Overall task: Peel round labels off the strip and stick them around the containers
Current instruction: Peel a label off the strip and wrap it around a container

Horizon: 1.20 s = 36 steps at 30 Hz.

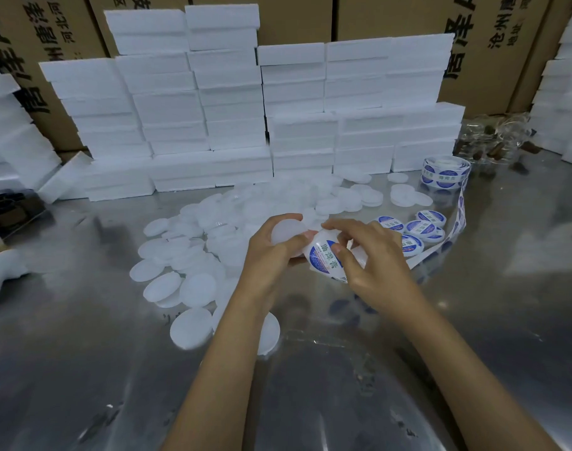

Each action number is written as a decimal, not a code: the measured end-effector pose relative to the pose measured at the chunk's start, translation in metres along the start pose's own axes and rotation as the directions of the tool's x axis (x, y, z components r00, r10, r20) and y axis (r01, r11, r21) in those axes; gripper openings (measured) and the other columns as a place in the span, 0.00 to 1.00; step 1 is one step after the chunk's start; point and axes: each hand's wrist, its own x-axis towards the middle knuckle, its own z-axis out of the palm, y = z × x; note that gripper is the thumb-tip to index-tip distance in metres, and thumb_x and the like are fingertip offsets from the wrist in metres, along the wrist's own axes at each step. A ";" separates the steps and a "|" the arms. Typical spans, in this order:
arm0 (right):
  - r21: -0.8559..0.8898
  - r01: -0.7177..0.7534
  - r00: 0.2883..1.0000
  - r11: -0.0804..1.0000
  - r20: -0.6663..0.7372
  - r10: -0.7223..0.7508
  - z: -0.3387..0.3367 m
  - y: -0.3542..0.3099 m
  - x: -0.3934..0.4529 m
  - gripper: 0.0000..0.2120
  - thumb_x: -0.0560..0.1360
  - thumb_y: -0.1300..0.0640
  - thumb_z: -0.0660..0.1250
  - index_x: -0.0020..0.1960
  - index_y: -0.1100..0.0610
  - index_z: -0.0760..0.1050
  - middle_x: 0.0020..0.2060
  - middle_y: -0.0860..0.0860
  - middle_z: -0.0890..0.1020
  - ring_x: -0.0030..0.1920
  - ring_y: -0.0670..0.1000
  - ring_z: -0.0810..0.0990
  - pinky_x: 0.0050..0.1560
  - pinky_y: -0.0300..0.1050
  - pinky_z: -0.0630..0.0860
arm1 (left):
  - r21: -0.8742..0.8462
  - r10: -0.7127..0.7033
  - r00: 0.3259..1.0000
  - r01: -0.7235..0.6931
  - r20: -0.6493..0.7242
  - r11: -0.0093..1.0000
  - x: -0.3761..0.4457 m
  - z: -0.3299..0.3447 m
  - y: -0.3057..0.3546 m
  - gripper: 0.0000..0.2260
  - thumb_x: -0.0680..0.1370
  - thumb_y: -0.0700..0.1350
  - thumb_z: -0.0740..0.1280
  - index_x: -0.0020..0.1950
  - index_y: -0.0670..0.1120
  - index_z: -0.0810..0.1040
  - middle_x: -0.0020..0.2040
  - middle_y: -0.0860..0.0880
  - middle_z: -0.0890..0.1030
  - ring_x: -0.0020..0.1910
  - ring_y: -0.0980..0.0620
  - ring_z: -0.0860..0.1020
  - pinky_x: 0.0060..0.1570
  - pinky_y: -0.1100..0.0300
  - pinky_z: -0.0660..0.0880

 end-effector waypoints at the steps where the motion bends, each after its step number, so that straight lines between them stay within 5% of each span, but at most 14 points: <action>1: -0.043 0.025 1.000 0.999 0.001 -0.025 0.001 0.001 0.000 0.15 0.78 0.60 0.66 0.63 0.49 0.77 0.42 0.40 0.76 0.48 0.46 0.73 0.59 0.46 0.59 | -0.006 -0.005 1.000 0.005 0.000 1.000 0.000 0.000 0.000 0.11 0.75 0.41 0.75 0.55 0.51 0.81 0.54 0.44 0.83 0.48 0.48 0.86 0.44 0.56 0.83; 8: -0.154 0.083 0.996 0.985 -0.019 -0.087 0.003 0.002 -0.002 0.12 0.77 0.62 0.67 0.59 0.53 0.80 0.49 0.48 0.81 0.51 0.52 0.76 0.57 0.47 0.60 | -0.037 -0.079 0.996 0.080 0.036 0.996 0.002 0.000 -0.002 0.14 0.71 0.41 0.78 0.55 0.49 0.82 0.51 0.41 0.85 0.46 0.46 0.86 0.44 0.55 0.83; 18: -0.181 0.130 0.991 0.975 -0.014 -0.135 -0.002 -0.005 -0.001 0.17 0.73 0.67 0.69 0.57 0.51 0.83 0.42 0.51 0.78 0.46 0.55 0.75 0.51 0.56 0.68 | -0.046 -0.129 0.989 0.132 0.072 0.990 0.006 -0.002 -0.007 0.12 0.75 0.39 0.73 0.57 0.45 0.80 0.47 0.43 0.86 0.46 0.45 0.86 0.45 0.54 0.83; 27: -0.169 0.169 0.984 0.971 -0.019 -0.175 0.001 -0.004 0.000 0.19 0.71 0.71 0.68 0.53 0.50 0.84 0.43 0.51 0.77 0.45 0.53 0.73 0.49 0.47 0.61 | -0.047 -0.186 0.976 0.192 0.113 0.980 0.008 -0.002 -0.009 0.13 0.76 0.40 0.73 0.60 0.44 0.79 0.50 0.41 0.86 0.48 0.44 0.86 0.49 0.52 0.83; 36: -0.153 0.150 0.988 0.977 -0.023 -0.155 0.005 -0.005 -0.002 0.14 0.70 0.68 0.66 0.50 0.52 0.78 0.51 0.50 0.75 0.51 0.52 0.70 0.52 0.50 0.66 | -0.069 -0.176 0.982 0.181 0.066 0.981 0.004 -0.001 -0.005 0.13 0.74 0.36 0.73 0.58 0.44 0.80 0.51 0.40 0.85 0.46 0.45 0.86 0.45 0.55 0.83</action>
